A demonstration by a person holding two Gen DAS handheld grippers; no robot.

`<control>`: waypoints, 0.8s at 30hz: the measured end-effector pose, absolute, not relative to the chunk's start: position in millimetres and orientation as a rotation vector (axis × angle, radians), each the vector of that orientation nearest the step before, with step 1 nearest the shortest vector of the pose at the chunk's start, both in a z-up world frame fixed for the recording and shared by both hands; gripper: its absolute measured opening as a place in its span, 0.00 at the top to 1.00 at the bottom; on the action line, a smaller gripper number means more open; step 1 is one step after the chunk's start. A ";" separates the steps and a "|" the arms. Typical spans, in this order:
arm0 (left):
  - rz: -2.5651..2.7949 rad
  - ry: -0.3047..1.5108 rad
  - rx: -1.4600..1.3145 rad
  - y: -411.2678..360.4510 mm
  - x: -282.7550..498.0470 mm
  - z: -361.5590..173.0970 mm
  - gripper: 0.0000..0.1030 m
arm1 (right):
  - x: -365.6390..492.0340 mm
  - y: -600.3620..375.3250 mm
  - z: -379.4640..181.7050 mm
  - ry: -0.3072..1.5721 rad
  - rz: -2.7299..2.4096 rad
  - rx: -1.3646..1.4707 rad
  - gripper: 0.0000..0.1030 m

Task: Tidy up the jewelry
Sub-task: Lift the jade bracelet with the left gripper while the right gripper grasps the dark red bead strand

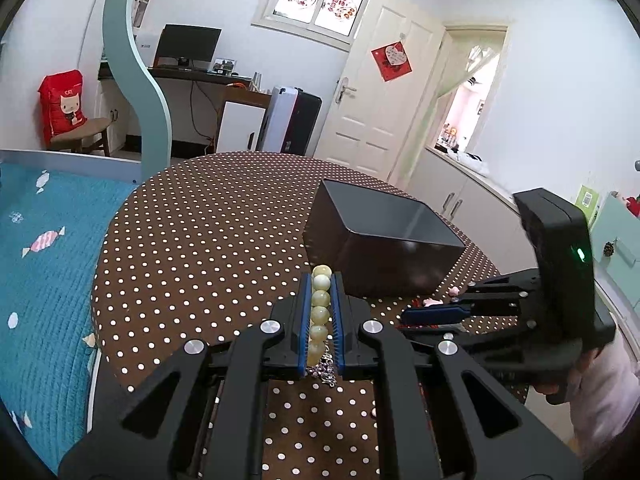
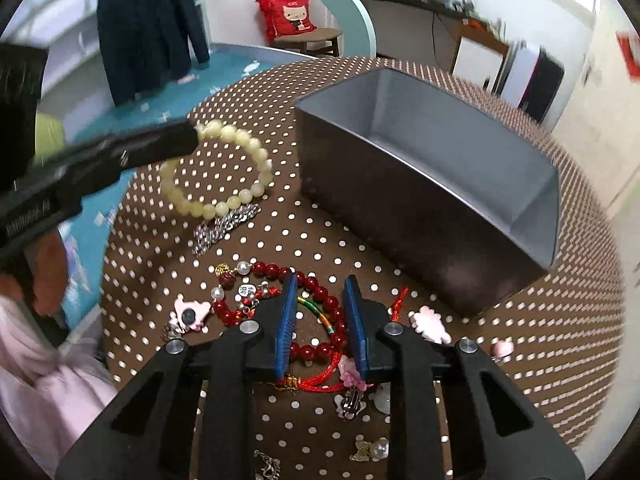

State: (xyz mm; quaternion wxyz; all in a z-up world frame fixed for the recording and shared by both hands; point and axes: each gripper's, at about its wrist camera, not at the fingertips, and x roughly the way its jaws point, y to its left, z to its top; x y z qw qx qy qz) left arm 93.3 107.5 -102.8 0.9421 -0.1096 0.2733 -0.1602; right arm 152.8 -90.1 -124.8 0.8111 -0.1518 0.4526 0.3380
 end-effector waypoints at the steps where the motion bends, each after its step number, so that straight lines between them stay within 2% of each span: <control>1: -0.329 0.558 -0.223 108.0 92.7 -103.1 0.91 | 156.2 -91.2 -124.8 0.974 0.724 -0.301 0.79; 5: -0.332 0.562 -0.221 107.4 93.3 -102.2 0.91 | 162.3 -91.5 -122.4 0.980 0.666 -0.269 0.89; 16: -0.345 0.566 -0.216 101.4 94.4 -101.8 0.91 | 155.9 -73.7 -126.6 0.882 0.542 -0.359 0.88; 20: -0.344 0.571 -0.225 102.7 96.2 -101.8 0.91 | 164.5 -92.9 -130.3 0.945 0.595 -0.196 0.93; 24: -0.335 0.568 -0.230 104.6 95.9 -99.9 0.91 | 169.0 -103.8 -125.8 0.963 0.628 -0.054 0.93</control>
